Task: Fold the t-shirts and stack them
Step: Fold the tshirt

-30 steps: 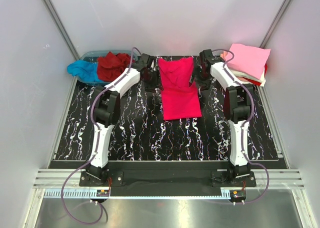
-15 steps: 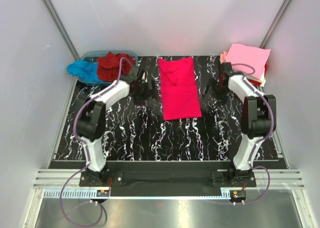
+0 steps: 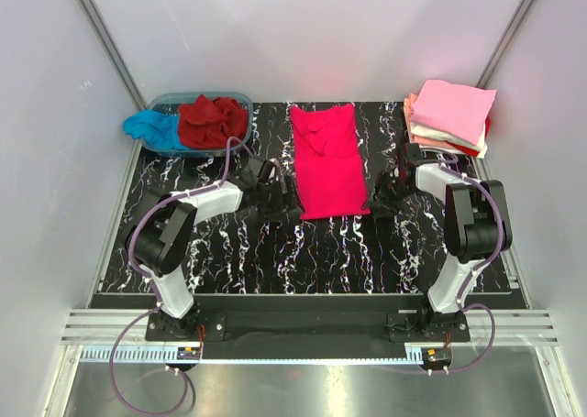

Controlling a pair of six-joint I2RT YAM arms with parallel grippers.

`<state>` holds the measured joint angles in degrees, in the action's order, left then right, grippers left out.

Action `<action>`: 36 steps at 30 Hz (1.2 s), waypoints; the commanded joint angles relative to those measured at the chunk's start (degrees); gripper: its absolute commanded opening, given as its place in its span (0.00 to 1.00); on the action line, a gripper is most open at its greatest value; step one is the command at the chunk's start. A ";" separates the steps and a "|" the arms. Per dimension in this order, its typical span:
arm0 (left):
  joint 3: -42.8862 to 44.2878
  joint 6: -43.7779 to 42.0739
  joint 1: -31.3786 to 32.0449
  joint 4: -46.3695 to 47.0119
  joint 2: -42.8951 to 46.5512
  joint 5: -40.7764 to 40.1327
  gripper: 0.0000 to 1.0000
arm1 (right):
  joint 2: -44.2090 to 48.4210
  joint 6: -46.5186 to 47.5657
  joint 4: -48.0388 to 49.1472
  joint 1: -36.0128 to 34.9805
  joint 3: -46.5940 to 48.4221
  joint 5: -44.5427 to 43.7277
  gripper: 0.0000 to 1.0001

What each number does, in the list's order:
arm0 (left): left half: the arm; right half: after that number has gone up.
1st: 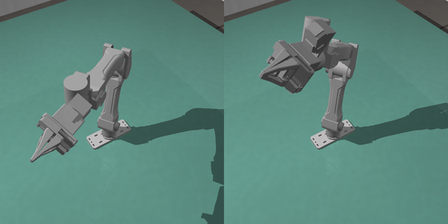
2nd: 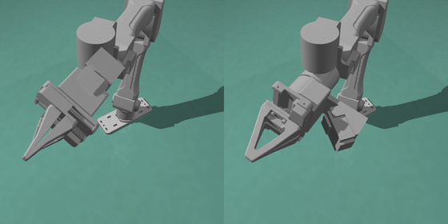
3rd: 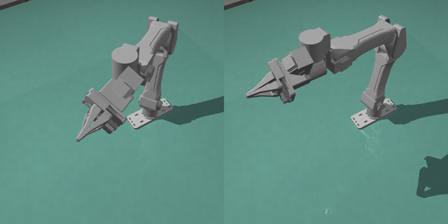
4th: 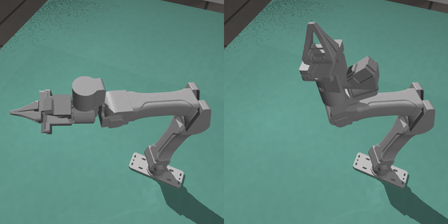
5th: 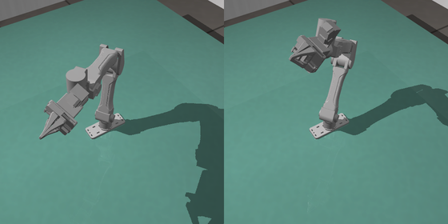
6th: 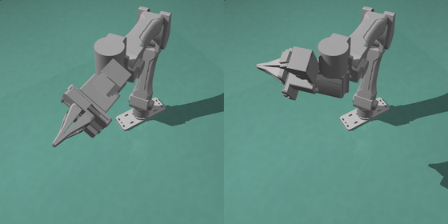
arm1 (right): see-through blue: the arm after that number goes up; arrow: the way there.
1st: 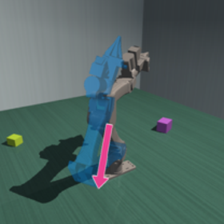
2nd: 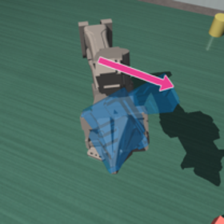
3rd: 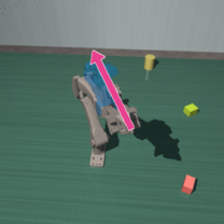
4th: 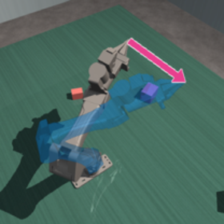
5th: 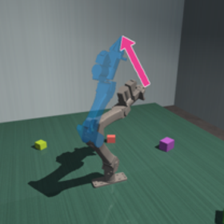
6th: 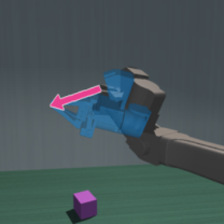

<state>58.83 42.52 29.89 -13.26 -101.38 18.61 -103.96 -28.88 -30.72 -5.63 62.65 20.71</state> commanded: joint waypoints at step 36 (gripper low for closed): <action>-2.74 3.45 8.69 3.59 5.29 -7.09 0.00 | 16.84 -8.90 5.50 -2.72 -16.22 0.82 0.00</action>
<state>58.33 47.29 36.14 -6.50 -104.51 14.98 -96.18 -34.74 -22.61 -6.46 50.54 22.85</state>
